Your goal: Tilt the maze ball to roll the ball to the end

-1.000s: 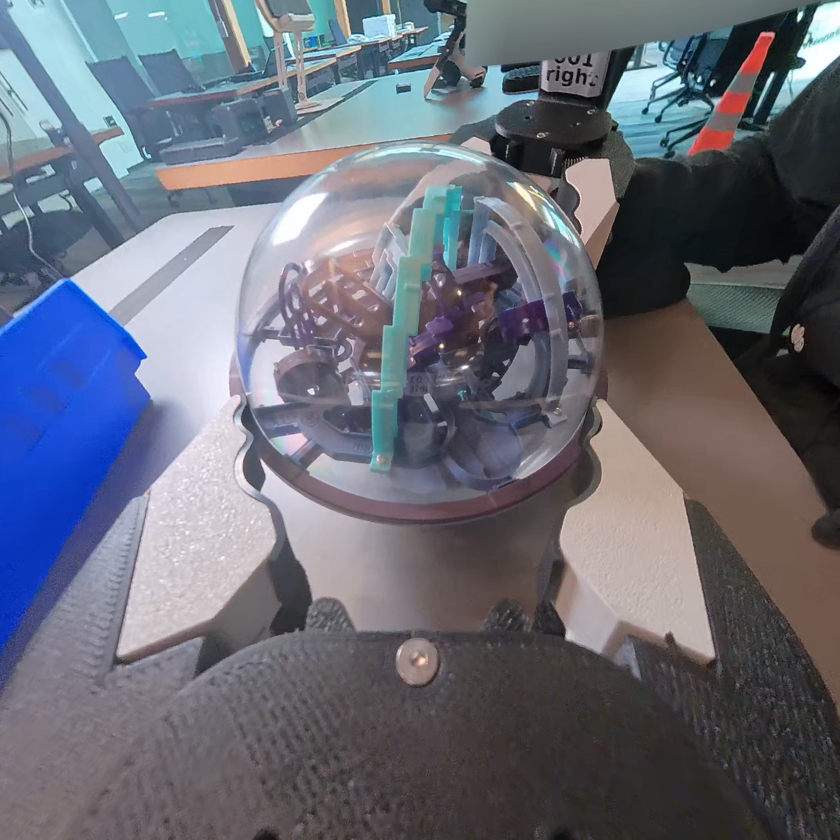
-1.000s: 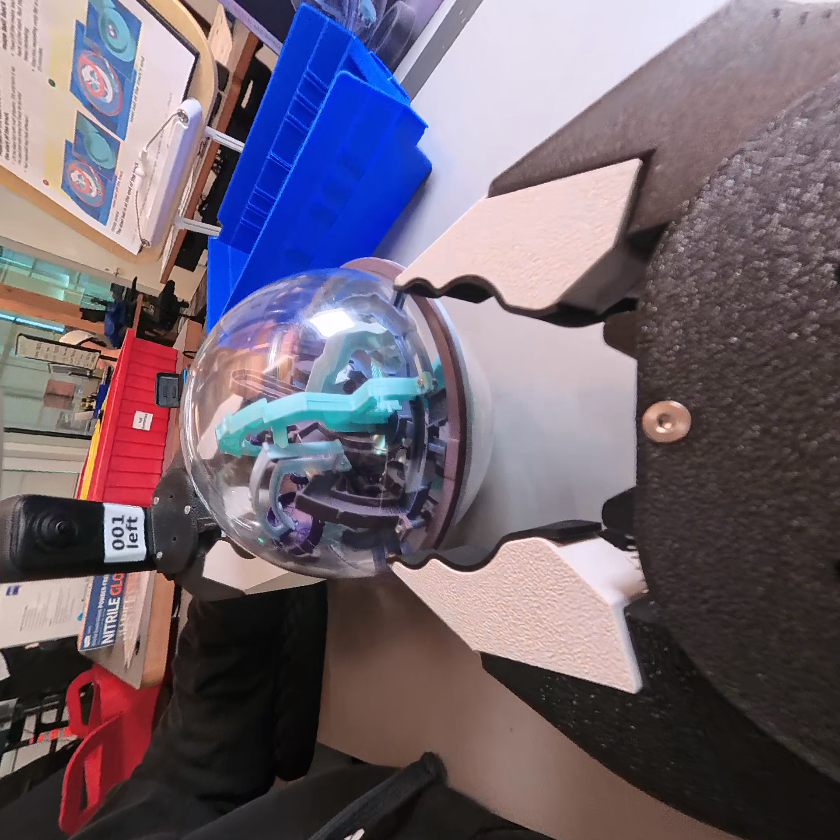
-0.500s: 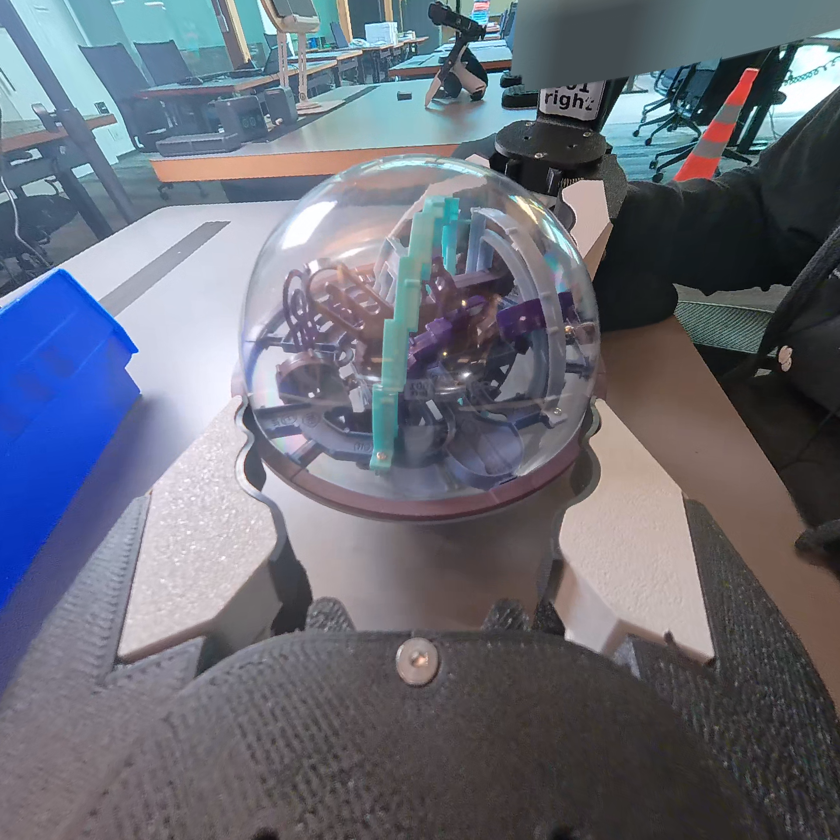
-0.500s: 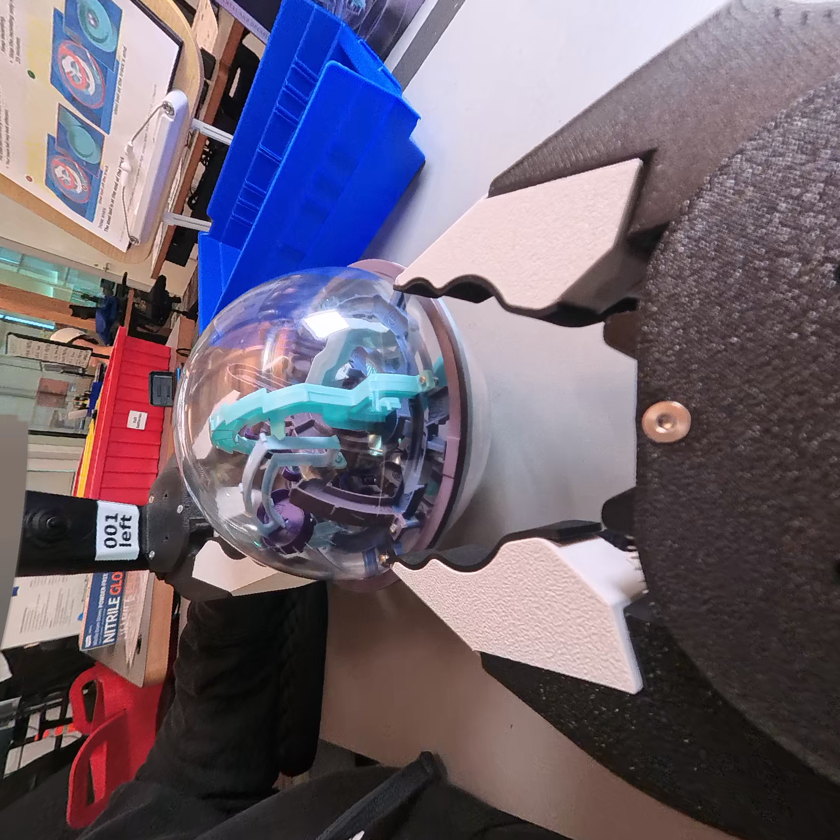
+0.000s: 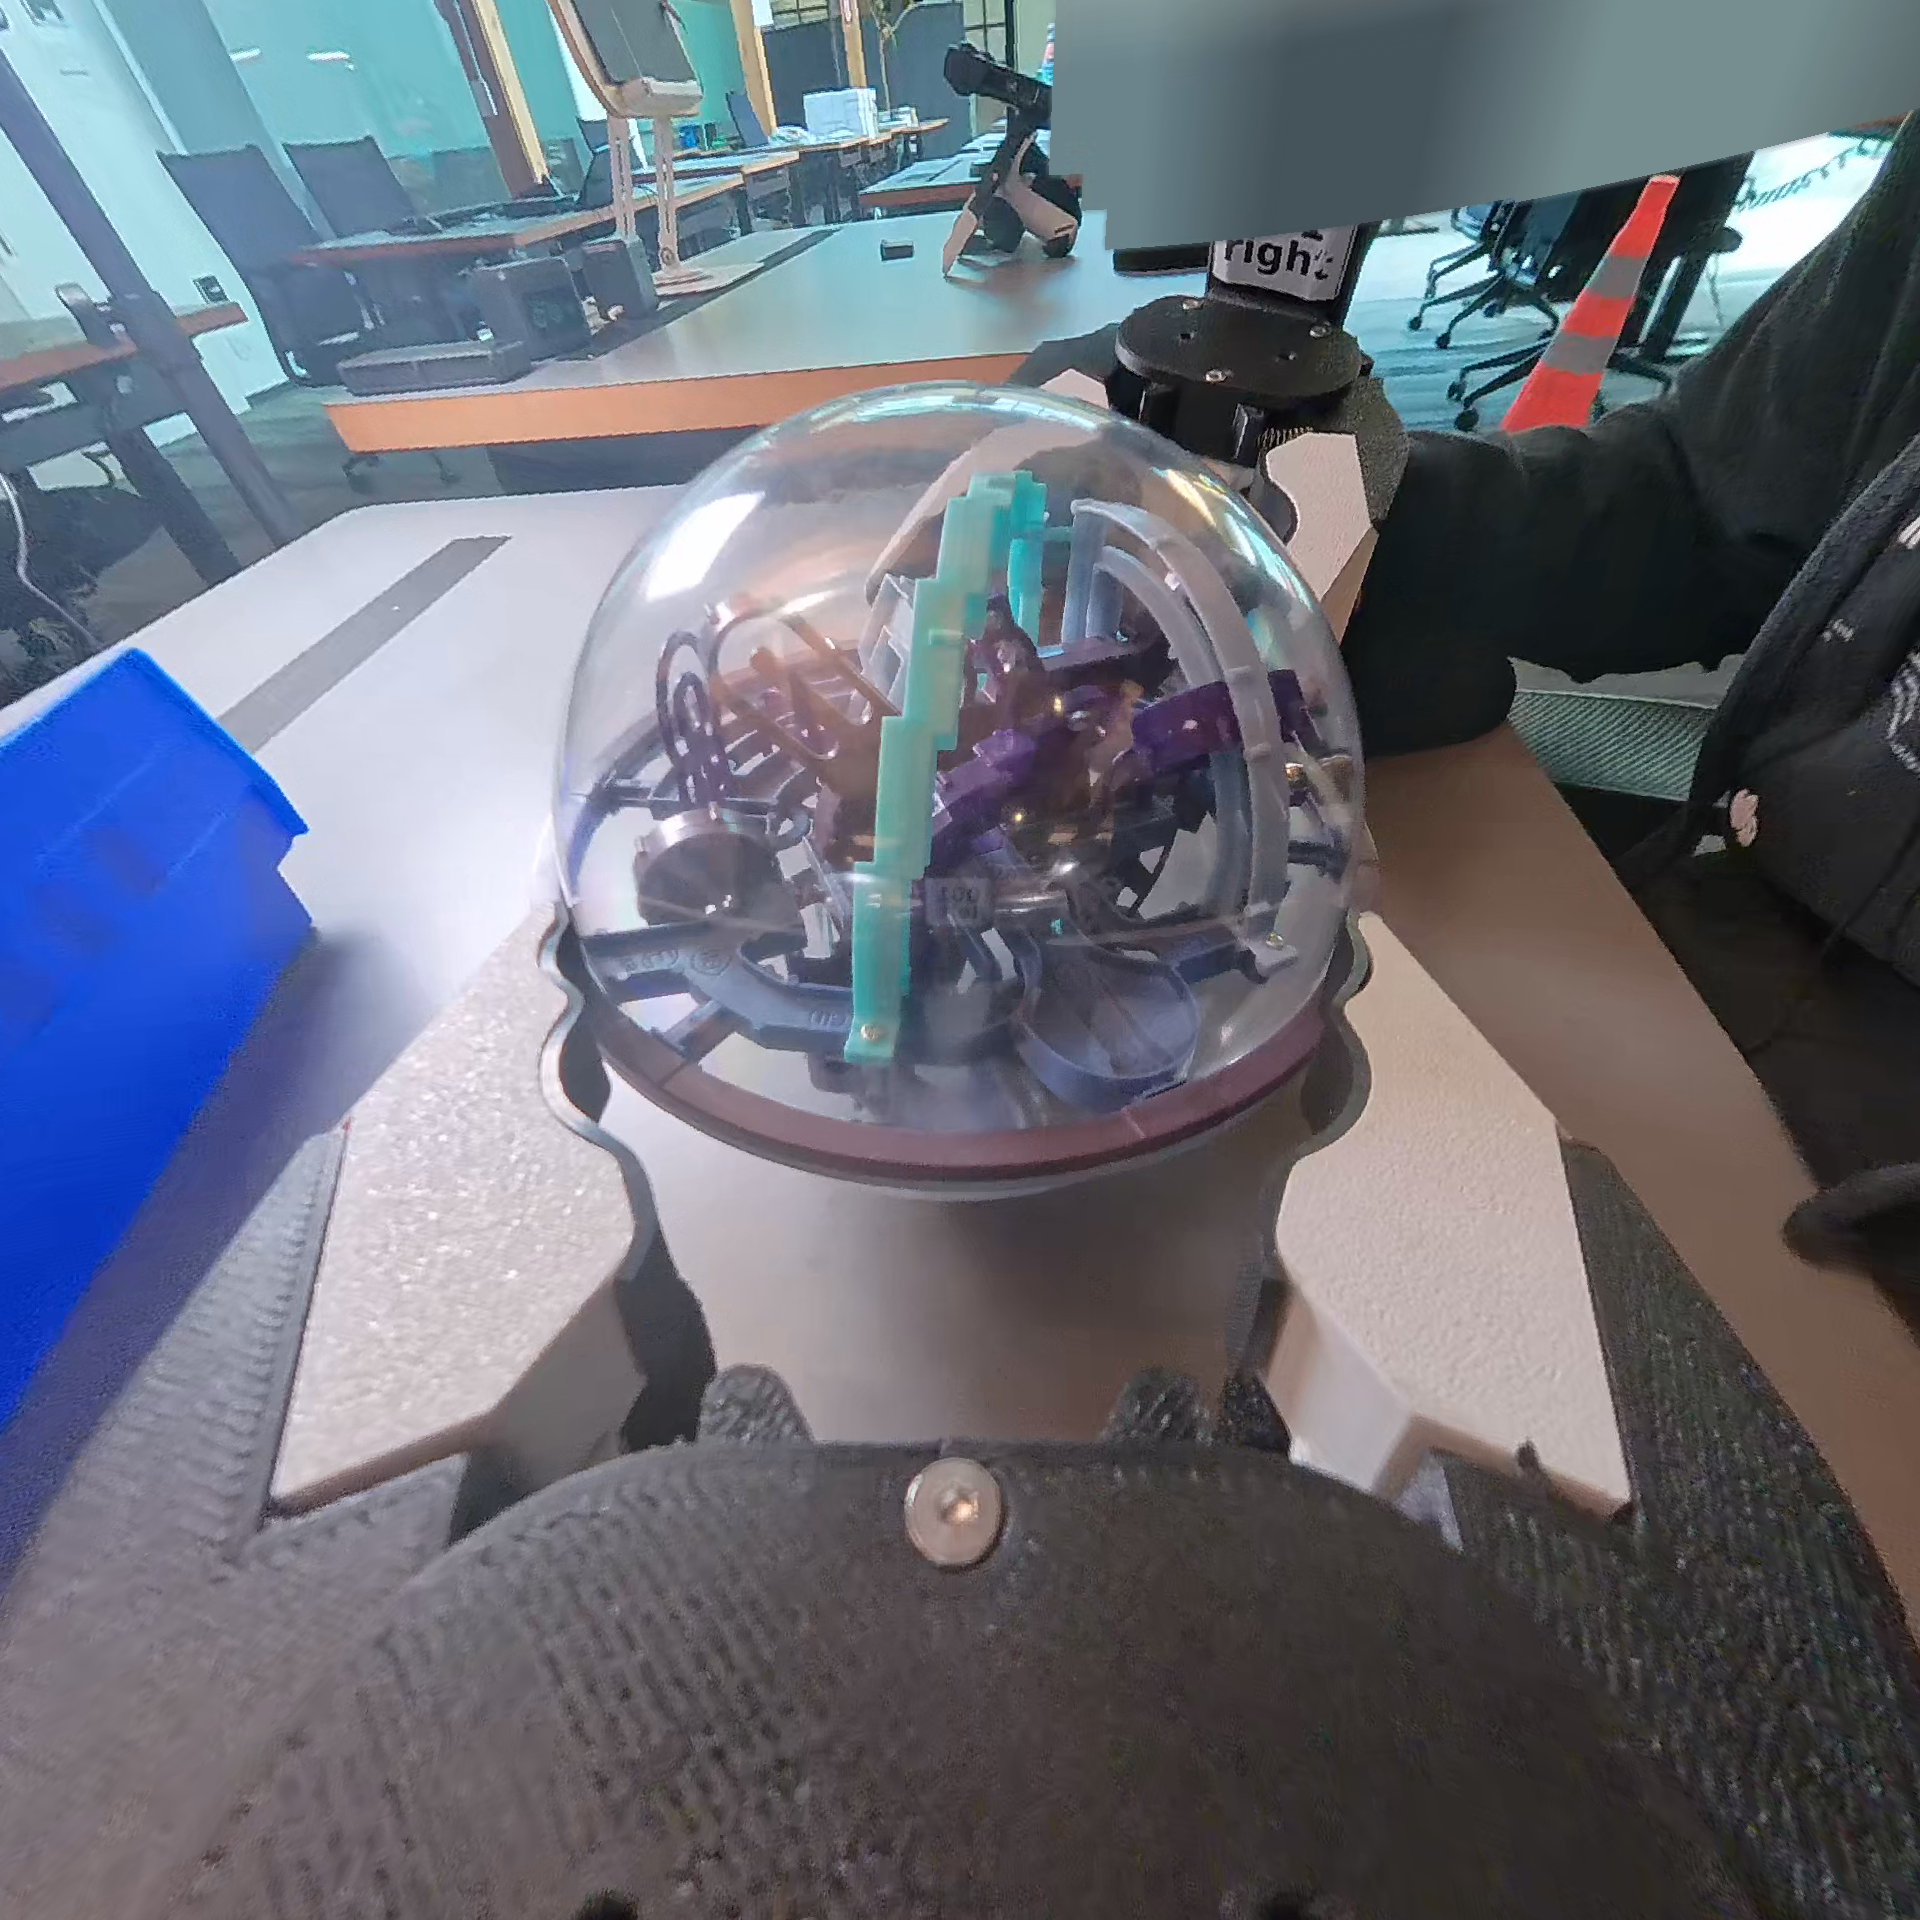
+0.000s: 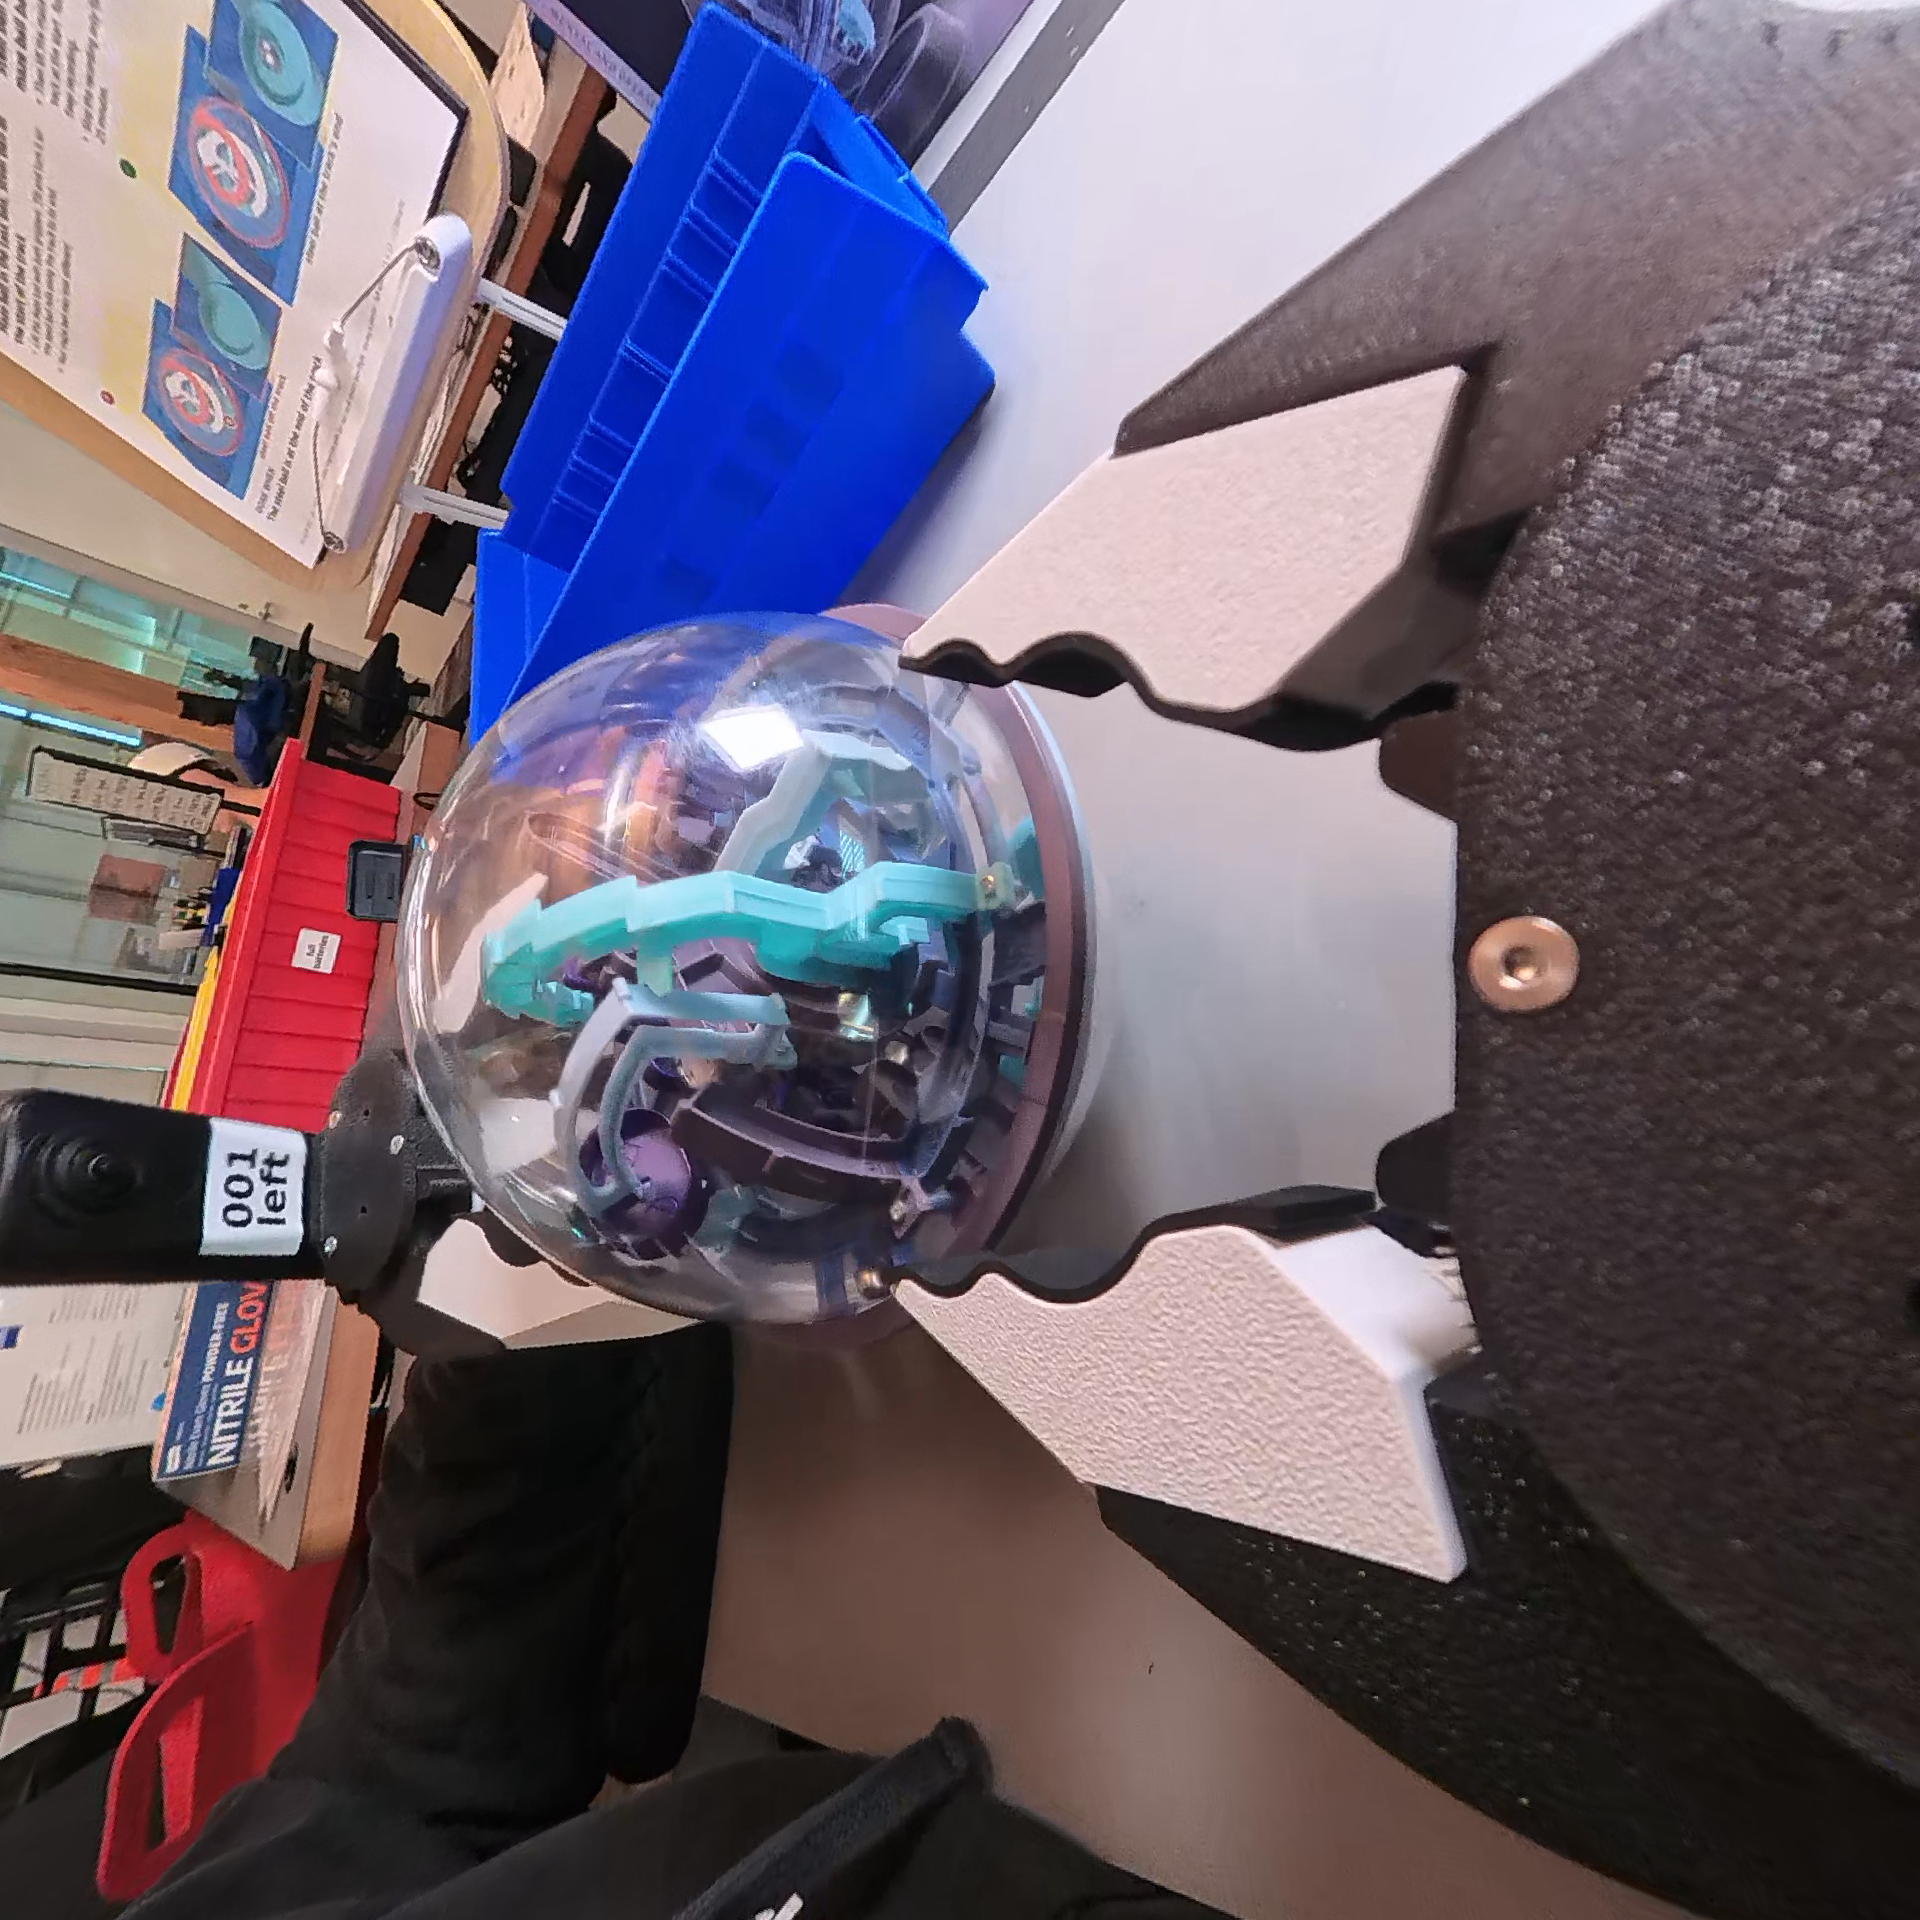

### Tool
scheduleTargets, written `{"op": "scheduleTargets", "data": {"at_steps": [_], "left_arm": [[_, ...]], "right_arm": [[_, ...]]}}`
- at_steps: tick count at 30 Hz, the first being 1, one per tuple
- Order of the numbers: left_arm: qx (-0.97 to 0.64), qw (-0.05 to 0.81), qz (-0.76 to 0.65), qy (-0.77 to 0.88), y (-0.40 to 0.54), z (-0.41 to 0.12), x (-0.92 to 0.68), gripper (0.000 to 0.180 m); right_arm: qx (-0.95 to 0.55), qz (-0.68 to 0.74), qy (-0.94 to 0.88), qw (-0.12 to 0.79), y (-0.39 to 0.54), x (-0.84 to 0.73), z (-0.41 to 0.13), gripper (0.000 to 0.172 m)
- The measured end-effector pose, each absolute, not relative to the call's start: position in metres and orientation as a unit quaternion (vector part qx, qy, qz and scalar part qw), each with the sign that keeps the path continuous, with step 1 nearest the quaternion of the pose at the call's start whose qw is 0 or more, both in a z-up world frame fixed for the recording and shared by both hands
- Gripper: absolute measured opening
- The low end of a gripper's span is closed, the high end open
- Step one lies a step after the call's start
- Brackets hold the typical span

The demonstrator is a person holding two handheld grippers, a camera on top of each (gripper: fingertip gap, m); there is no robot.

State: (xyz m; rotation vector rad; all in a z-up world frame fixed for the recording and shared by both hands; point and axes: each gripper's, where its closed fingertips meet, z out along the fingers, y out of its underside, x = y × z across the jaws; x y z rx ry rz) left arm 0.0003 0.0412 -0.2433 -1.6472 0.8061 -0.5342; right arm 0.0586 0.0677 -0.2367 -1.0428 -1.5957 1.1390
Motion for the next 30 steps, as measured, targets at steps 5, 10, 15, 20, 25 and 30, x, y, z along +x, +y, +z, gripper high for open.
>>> {"op": "scheduleTargets", "data": {"at_steps": [5, 10, 15, 20, 25, 30], "left_arm": [[-0.703, 0.575, -0.247, 0.337, 0.041, -0.243, -0.001, 0.136], [-0.696, 0.580, -0.248, 0.343, 0.040, -0.243, -0.001, 0.135], [-0.683, 0.587, -0.231, 0.367, 0.037, -0.244, 0.002, 0.136], [-0.671, 0.588, -0.209, 0.400, 0.033, -0.245, 0.003, 0.135], [-0.662, 0.572, -0.184, 0.448, 0.030, -0.246, 0.002, 0.135], [-0.658, 0.559, -0.158, 0.478, 0.030, -0.244, 0.005, 0.135]], "right_arm": [[-0.419, 0.462, -0.643, 0.446, 0.068, 0.059, -0.235, 0.105], [-0.415, 0.470, -0.639, 0.445, 0.067, 0.061, -0.233, 0.102], [-0.417, 0.504, -0.615, 0.441, 0.071, 0.066, -0.223, 0.098], [-0.472, 0.563, -0.545, 0.403, 0.107, 0.074, -0.209, 0.083], [-0.538, 0.588, -0.572, 0.196, 0.124, 0.072, -0.233, 0.060], [-0.514, 0.673, -0.532, -0.013, 0.103, 0.067, -0.229, 0.034]]}}
